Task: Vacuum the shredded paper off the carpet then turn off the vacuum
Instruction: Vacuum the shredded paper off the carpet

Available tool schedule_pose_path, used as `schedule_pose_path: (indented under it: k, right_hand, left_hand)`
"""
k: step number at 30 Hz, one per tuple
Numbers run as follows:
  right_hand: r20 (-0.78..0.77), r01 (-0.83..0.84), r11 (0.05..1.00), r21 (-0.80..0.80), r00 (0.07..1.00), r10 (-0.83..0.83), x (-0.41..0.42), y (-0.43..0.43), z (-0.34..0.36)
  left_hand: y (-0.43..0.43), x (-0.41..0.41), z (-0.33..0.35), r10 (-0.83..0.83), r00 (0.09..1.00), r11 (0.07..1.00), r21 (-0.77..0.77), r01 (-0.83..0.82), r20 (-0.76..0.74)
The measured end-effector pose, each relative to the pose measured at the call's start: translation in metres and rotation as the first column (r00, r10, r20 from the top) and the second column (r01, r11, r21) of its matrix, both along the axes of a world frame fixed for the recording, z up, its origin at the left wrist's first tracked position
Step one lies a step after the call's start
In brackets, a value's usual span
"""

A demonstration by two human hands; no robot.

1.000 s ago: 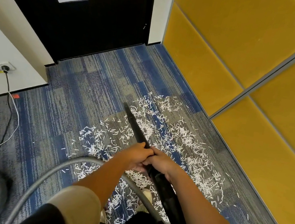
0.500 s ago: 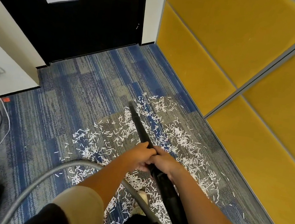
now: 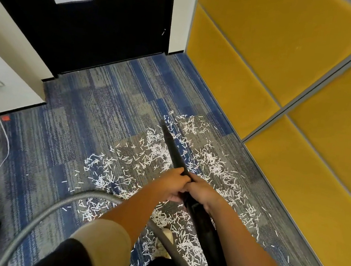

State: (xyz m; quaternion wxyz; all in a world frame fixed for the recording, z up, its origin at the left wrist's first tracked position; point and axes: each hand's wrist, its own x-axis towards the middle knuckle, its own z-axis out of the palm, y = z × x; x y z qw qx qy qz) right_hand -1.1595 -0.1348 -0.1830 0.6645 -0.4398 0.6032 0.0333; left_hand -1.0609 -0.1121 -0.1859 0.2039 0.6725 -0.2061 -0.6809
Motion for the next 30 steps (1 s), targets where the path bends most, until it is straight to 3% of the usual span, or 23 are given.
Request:
schedule_pose_path:
  k: [6,17,30]
  right_hand:
    - [0.024,0.085,0.996,-0.025,0.996,-0.085,-0.011,-0.018,0.002]
    - [0.052,0.005,1.000,-0.021,0.999,-0.004,-0.001,-0.045,0.000]
    - [0.043,0.100,0.994,-0.033,0.994,-0.099,-0.018,-0.066,0.007]
  left_hand:
    - [-0.019,-0.014,-0.001,0.027,0.999,1.000,0.003,-0.027,-0.030]
    - [-0.044,-0.004,-0.004,0.068,0.997,0.998,-0.007,-0.067,0.026]
    - [-0.070,-0.022,-0.003,0.082,0.996,0.997,0.008,-0.081,-0.028]
